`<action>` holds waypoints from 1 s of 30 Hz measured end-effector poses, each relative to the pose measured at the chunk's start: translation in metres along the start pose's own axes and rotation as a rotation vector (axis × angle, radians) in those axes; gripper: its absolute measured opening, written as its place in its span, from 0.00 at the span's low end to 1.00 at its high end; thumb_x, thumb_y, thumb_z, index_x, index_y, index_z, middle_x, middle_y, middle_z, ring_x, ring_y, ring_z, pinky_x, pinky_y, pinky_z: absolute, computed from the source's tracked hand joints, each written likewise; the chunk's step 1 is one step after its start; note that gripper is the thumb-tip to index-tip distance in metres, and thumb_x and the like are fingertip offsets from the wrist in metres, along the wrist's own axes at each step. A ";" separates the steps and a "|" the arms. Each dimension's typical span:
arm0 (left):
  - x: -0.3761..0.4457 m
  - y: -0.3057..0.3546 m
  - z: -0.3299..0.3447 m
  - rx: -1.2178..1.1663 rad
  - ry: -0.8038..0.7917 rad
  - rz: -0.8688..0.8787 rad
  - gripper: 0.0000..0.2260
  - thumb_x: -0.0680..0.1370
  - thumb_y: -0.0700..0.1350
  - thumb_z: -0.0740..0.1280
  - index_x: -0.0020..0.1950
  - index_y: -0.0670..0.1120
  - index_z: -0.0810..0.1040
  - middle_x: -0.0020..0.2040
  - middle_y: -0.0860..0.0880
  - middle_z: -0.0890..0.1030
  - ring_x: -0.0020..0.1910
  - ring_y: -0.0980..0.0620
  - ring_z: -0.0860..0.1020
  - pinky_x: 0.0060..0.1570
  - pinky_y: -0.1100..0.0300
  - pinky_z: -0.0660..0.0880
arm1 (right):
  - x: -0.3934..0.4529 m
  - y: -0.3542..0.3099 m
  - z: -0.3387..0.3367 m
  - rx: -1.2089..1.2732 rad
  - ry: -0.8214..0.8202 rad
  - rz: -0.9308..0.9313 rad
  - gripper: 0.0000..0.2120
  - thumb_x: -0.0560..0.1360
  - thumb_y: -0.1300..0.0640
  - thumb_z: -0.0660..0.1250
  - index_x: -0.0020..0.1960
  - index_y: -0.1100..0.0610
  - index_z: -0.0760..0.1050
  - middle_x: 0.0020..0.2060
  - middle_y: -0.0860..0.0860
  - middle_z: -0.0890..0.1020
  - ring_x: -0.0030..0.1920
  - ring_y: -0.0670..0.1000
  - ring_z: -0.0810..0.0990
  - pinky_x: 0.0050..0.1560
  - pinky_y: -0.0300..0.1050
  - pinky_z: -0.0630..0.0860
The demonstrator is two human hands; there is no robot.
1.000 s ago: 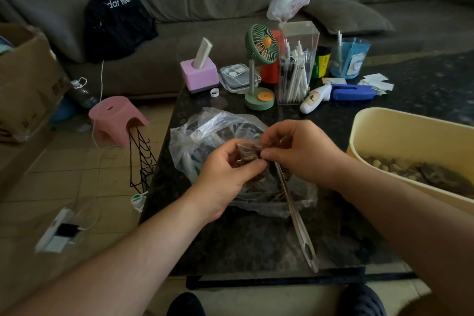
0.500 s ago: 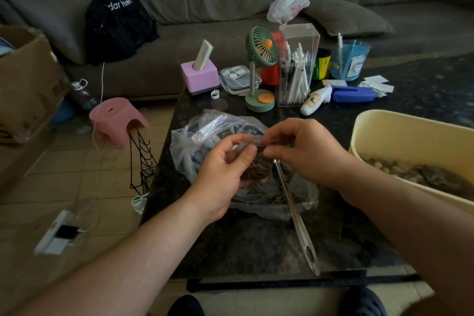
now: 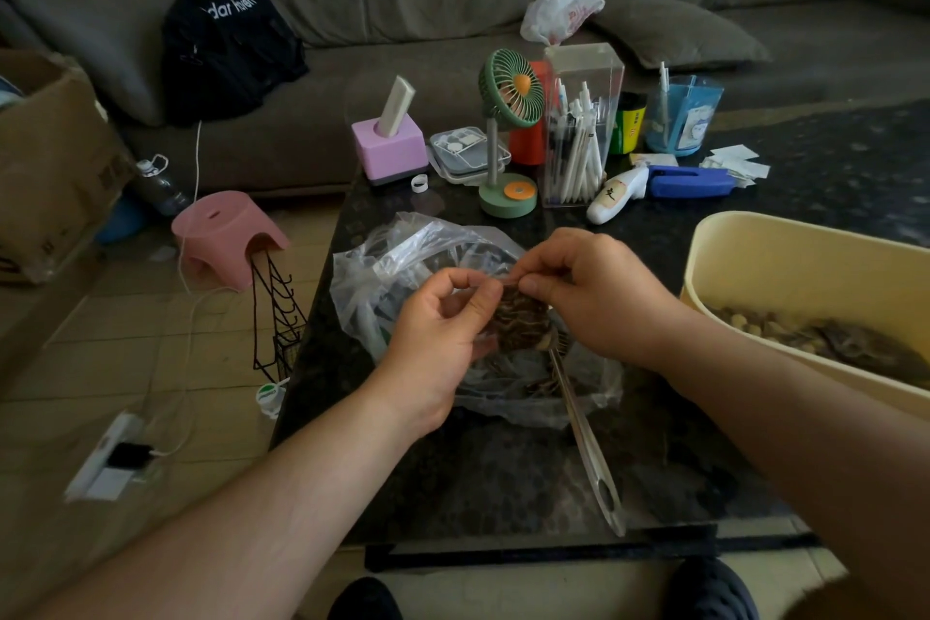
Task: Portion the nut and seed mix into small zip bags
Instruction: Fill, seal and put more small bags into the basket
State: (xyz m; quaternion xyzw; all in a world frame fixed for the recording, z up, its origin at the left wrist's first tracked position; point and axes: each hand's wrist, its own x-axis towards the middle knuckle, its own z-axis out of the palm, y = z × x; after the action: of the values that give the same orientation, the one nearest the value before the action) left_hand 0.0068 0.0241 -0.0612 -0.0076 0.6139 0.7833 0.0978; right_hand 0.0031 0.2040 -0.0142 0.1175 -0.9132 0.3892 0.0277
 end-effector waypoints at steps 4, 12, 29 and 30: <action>0.002 0.000 0.001 -0.003 0.015 0.040 0.01 0.82 0.39 0.70 0.52 0.44 0.81 0.47 0.48 0.88 0.49 0.48 0.86 0.52 0.52 0.85 | -0.002 0.003 -0.004 0.112 0.123 0.073 0.09 0.75 0.57 0.78 0.43 0.44 0.83 0.42 0.42 0.84 0.45 0.39 0.83 0.47 0.36 0.80; 0.005 0.002 0.004 0.091 0.098 0.081 0.02 0.81 0.43 0.73 0.50 0.49 0.85 0.45 0.46 0.86 0.47 0.48 0.85 0.51 0.53 0.84 | -0.003 0.000 -0.004 0.266 0.117 0.147 0.06 0.75 0.60 0.77 0.46 0.50 0.83 0.42 0.49 0.87 0.44 0.49 0.86 0.50 0.46 0.85; 0.008 0.010 -0.001 0.231 0.057 0.142 0.05 0.84 0.41 0.68 0.54 0.45 0.84 0.47 0.47 0.89 0.48 0.52 0.87 0.51 0.60 0.83 | -0.006 -0.003 -0.006 0.707 0.151 0.372 0.19 0.76 0.65 0.75 0.63 0.54 0.75 0.44 0.54 0.88 0.46 0.52 0.89 0.51 0.51 0.86; 0.008 0.010 -0.002 0.255 0.061 0.166 0.05 0.84 0.41 0.68 0.54 0.46 0.84 0.47 0.48 0.89 0.48 0.53 0.87 0.50 0.61 0.83 | -0.006 -0.003 -0.007 0.716 0.129 0.374 0.19 0.76 0.65 0.74 0.64 0.54 0.75 0.45 0.55 0.88 0.47 0.53 0.89 0.51 0.50 0.86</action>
State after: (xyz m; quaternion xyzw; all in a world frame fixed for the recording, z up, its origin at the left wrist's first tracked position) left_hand -0.0027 0.0215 -0.0533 0.0317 0.7094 0.7039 0.0142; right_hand 0.0098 0.2080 -0.0085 -0.0731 -0.7222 0.6872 -0.0291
